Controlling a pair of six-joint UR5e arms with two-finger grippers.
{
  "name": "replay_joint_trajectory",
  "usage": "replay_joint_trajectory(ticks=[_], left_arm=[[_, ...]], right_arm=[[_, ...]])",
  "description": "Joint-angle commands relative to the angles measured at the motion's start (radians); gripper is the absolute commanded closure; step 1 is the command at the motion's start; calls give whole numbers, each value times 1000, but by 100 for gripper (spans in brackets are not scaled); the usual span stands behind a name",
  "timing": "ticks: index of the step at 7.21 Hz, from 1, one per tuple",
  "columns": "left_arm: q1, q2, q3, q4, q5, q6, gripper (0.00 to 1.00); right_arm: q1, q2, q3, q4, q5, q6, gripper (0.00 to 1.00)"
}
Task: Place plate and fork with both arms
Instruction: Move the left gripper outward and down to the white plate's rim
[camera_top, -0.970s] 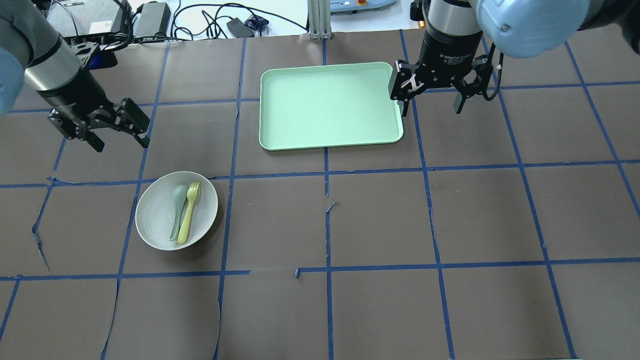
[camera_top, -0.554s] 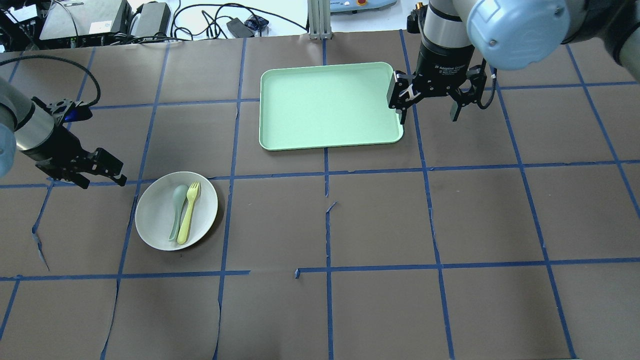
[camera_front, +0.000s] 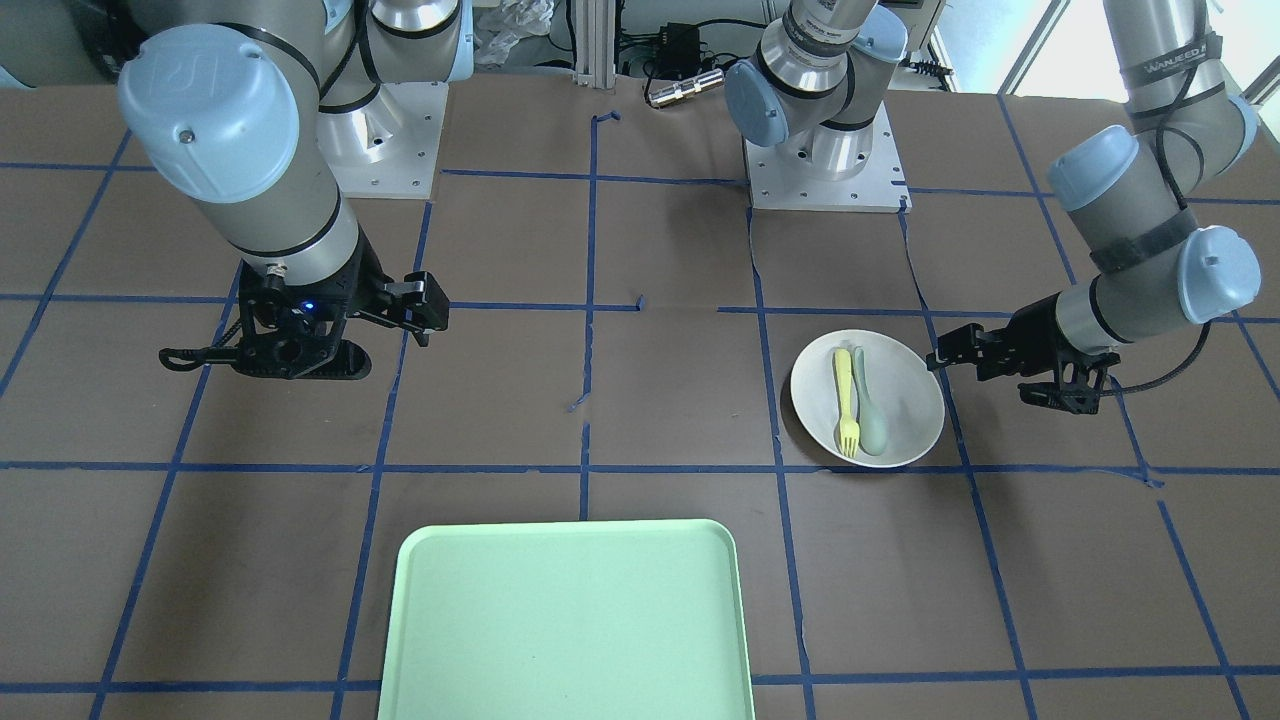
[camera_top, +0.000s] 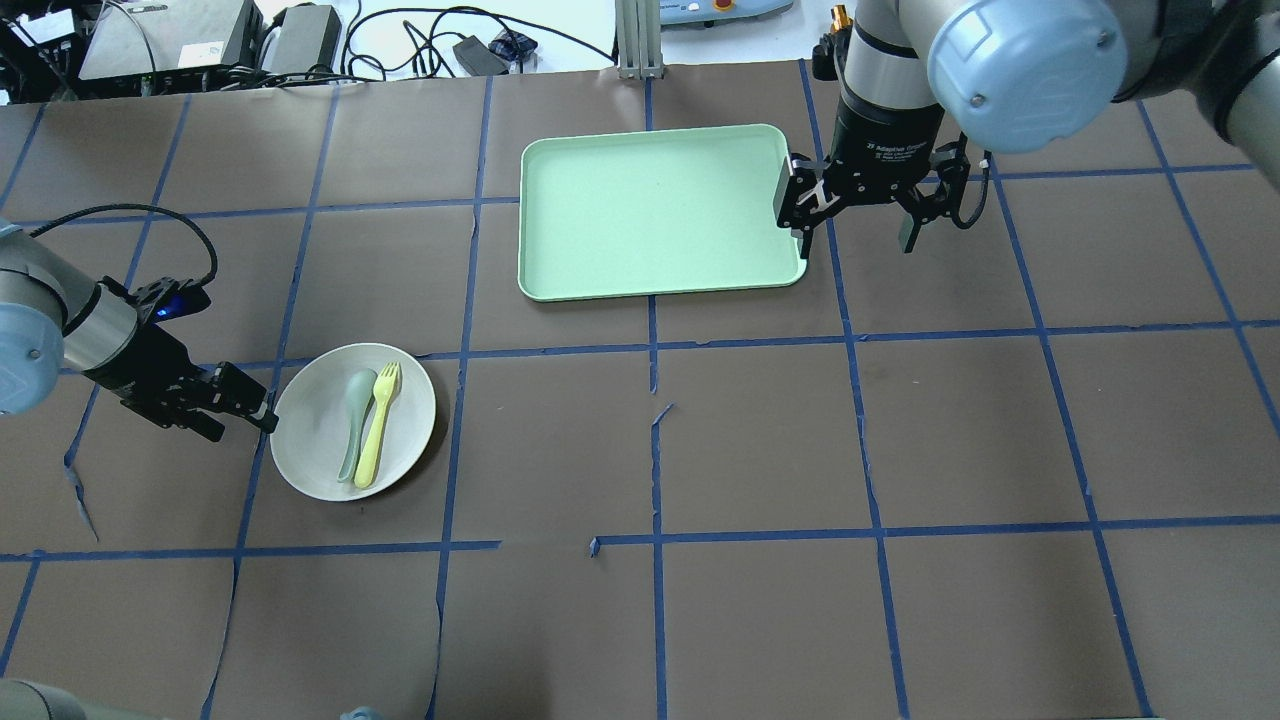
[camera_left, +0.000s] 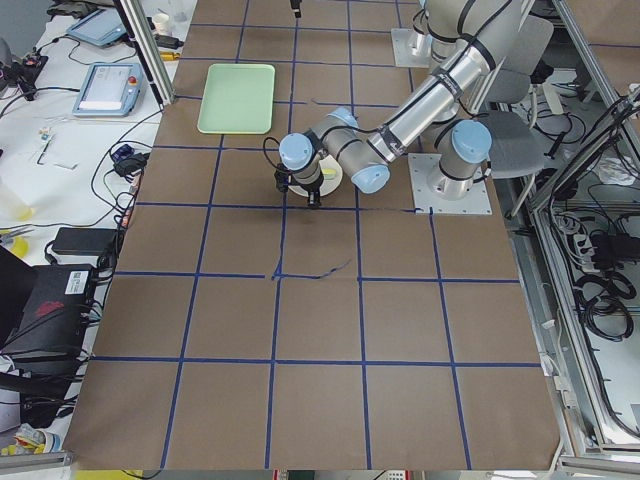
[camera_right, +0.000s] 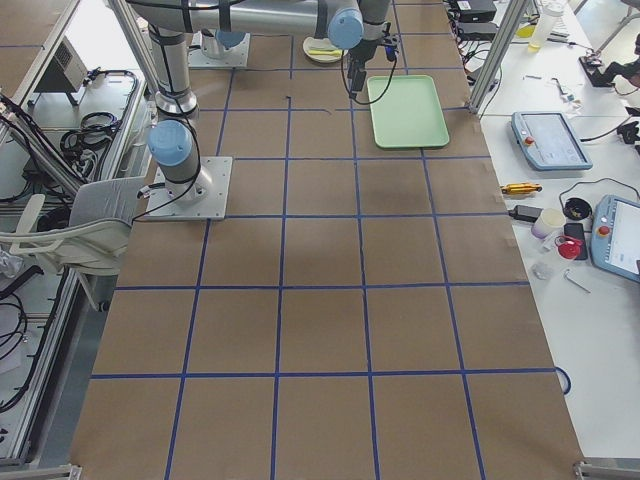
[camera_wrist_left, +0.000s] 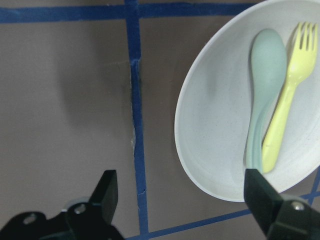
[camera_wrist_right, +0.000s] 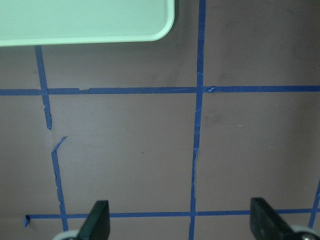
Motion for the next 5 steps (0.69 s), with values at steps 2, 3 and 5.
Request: replay_joint_trajectory(ticks=[2, 3, 5], left_arm=[[-6, -79, -3, 45, -4, 7, 27], [-10, -95, -3, 49, -3, 10, 36], [-15, -96, 6, 56, 2, 16, 93]], right_arm=[[0, -1, 19, 0, -1, 0, 0], [0, -1, 31, 0, -1, 0, 0], [-2, -1, 37, -23, -14, 0, 0]])
